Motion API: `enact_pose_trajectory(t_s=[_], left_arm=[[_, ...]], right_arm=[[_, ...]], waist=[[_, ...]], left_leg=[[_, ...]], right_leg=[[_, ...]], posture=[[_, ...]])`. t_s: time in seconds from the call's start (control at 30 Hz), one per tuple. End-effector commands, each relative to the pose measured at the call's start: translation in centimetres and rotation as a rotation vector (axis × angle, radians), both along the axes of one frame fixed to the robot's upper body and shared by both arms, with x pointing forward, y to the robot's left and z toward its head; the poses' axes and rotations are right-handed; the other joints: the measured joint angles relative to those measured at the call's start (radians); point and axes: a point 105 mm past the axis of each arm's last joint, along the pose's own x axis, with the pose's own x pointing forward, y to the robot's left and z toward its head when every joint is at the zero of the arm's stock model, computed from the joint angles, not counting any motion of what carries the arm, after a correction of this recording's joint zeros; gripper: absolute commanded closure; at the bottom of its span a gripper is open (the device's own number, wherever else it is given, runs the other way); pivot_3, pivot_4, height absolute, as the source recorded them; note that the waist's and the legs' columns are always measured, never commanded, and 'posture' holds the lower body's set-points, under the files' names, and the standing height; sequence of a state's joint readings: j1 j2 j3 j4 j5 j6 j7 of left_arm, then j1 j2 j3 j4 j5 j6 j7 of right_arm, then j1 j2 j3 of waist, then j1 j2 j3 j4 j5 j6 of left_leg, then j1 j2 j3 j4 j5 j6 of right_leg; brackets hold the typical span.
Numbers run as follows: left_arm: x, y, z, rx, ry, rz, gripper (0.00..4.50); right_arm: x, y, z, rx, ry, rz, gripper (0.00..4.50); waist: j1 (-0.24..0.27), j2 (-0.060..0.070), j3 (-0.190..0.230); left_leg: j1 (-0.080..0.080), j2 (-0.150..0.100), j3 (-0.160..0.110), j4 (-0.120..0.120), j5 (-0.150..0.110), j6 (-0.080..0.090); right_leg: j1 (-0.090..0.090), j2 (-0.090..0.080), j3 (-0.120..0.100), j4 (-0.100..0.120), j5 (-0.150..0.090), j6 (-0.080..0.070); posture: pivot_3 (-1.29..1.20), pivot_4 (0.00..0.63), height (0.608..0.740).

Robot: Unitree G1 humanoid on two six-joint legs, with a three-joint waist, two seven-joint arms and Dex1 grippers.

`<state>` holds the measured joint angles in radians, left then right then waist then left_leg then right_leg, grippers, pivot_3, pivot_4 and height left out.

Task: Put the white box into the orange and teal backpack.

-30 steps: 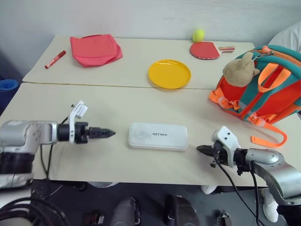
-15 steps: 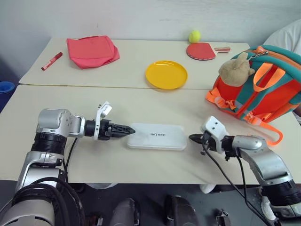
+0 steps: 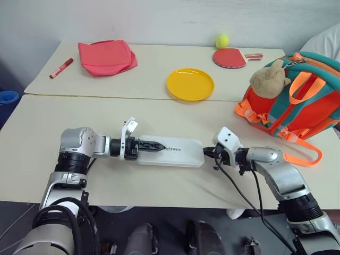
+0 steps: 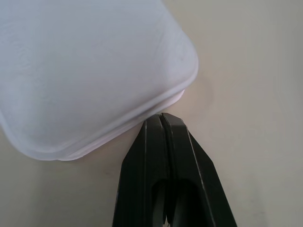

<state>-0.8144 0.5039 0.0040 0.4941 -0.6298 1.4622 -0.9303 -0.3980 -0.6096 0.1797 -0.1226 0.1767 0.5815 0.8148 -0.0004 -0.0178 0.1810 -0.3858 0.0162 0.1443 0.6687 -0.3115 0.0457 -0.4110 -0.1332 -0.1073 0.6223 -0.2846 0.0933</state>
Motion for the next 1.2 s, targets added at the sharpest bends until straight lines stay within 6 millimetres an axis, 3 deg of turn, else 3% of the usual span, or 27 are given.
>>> enact_pose_trajectory(t_s=[0.03, 0.17, 0.3, 0.33, 0.4, 0.53, 0.63, 0.73, 0.8, 0.83, 0.87, 1.0, 1.07, 1.2], left_arm=[[-0.1, 0.0, -0.4, -0.008, 0.037, 0.006, 0.90], [-1.8, 0.0, 0.5, -0.006, 0.033, -0.099, 2.19], [-4.2, 0.0, 1.3, 0.023, -0.005, -0.229, 3.18], [-4.7, 0.0, 1.6, 0.023, -0.033, -0.262, 3.22], [-5.3, 0.0, 2.4, 0.009, -0.119, -0.303, 3.22], [-5.6, 0.2, 5.9, -0.170, -0.519, -0.323, 3.22], [-5.3, 0.6, 6.0, -0.153, -0.801, -0.291, 3.22], [-4.6, 0.8, 5.1, -0.071, -0.967, -0.299, 3.22], [-4.2, 0.8, 5.6, -0.118, -1.068, -0.250, 3.22], [-4.0, 0.8, 5.7, -0.129, -1.108, -0.238, 3.22], [-4.0, 0.7, 5.7, -0.134, -1.139, -0.234, 3.22], [-3.8, 0.1, 4.8, -0.131, -1.206, -0.306, 3.22], [-3.8, 0.0, 4.4, -0.128, -1.195, -0.341, 3.22], [-4.2, 0.4, 3.9, -0.120, -1.166, -0.365, 3.22]], right_arm=[[-0.7, -0.6, -0.4, -0.007, -0.005, -0.007, 4.50], [-2.1, -2.6, -1.1, -0.034, -0.020, -0.019, 4.50], [-4.1, -4.2, -0.6, -0.046, -0.101, -0.011, 4.50], [-4.7, -4.9, -0.4, -0.057, -0.135, -0.034, 4.50], [-5.9, -6.2, 0.0, -0.041, -0.173, -0.087, 3.97], [-9.6, -10.2, 1.2, 0.051, -0.240, -0.317, 2.84], [-12.4, -12.8, 1.8, 0.079, -0.281, -0.467, 1.81], [-13.1, -15.1, 5.1, 0.209, -0.455, -0.598, 0.78], [-12.1, -16.0, 6.8, 0.244, -0.520, -0.604, 0.12], [-11.8, -16.2, 7.0, 0.245, -0.522, -0.599, 0.02], [-11.2, -16.3, 7.1, 0.242, -0.522, -0.583, 0.02], [-5.2, -17.5, 8.9, 0.300, -0.548, -0.563, 0.02], [-3.3, -17.9, 9.4, 0.334, -0.549, -0.572, 0.02], [0.5, -16.3, 10.4, 0.389, -0.538, -0.478, 0.02]], waist=[[0.000, 0.000, 0.000], [-0.001, 0.000, 0.000], [0.000, 0.000, 0.000], [0.000, 0.000, 0.000], [0.001, 0.000, 0.000], [0.005, 0.001, 0.001], [0.003, 0.002, 0.001], [-0.004, 0.002, 0.001], [-0.007, 0.002, 0.001], [-0.006, 0.002, 0.001], [-0.004, 0.002, 0.001], [-0.007, 0.003, 0.002], [-0.006, 0.005, 0.003], [-0.004, 0.005, 0.003]], left_leg=[[0.000, 0.000, 0.000, 0.000, 0.000, 0.000], [-0.002, 0.000, 0.000, -0.001, 0.000, 0.000], [-0.001, 0.000, 0.000, -0.001, -0.001, -0.001], [-0.002, 0.000, 0.000, -0.001, -0.001, -0.001], [-0.002, 0.001, 0.000, -0.002, -0.002, -0.003], [-0.002, 0.001, -0.001, -0.002, -0.002, -0.003], [-0.001, 0.001, 0.000, -0.003, -0.003, -0.006], [0.001, 0.002, 0.000, -0.004, -0.004, -0.008], [0.002, 0.002, 0.001, -0.004, -0.004, -0.008], [0.002, 0.002, 0.001, -0.004, -0.004, -0.007], [0.002, 0.002, 0.001, -0.004, -0.004, -0.006], [0.001, 0.002, 0.001, -0.004, -0.001, -0.002], [0.000, 0.001, 0.002, -0.003, -0.001, 0.000], [-0.001, 0.002, 0.002, -0.003, 0.002, 0.001]], right_leg=[[0.000, 0.000, 0.000, 0.000, 0.000, 0.000], [-0.001, 0.001, 0.000, -0.001, 0.000, 0.000], [0.000, 0.001, 0.000, -0.002, 0.000, 0.000], [-0.001, 0.000, 0.000, -0.002, 0.000, 0.000], [-0.001, 0.000, 0.000, -0.002, 0.000, 0.000], [-0.001, 0.000, 0.001, -0.002, -0.001, -0.001], [-0.001, 0.000, 0.001, -0.006, -0.001, -0.001], [0.000, 0.000, 0.002, -0.006, -0.001, -0.001], [0.000, 0.000, 0.003, -0.006, 0.000, -0.001], [0.000, 0.000, 0.003, -0.005, 0.000, -0.001], [-0.001, 0.000, 0.003, -0.005, 0.000, -0.001], [-0.002, 0.000, 0.002, -0.005, 0.000, -0.002], [-0.003, 0.000, 0.002, -0.004, 0.000, -0.002], [-0.004, 0.001, 0.001, -0.004, 0.000, -0.003]], posture=[[0.00, 0.150, 0.740], [0.00, 0.150, 0.740], [0.00, 0.150, 0.740], [0.00, 0.150, 0.740], [0.00, 0.150, 0.740], [0.00, 0.150, 0.740], [0.00, 0.150, 0.740], [0.00, 0.150, 0.740], [0.00, 0.150, 0.740], [0.00, 0.150, 0.740], [0.00, 0.150, 0.740], [0.00, 0.150, 0.740], [0.00, 0.150, 0.740], [0.00, 0.150, 0.740]])
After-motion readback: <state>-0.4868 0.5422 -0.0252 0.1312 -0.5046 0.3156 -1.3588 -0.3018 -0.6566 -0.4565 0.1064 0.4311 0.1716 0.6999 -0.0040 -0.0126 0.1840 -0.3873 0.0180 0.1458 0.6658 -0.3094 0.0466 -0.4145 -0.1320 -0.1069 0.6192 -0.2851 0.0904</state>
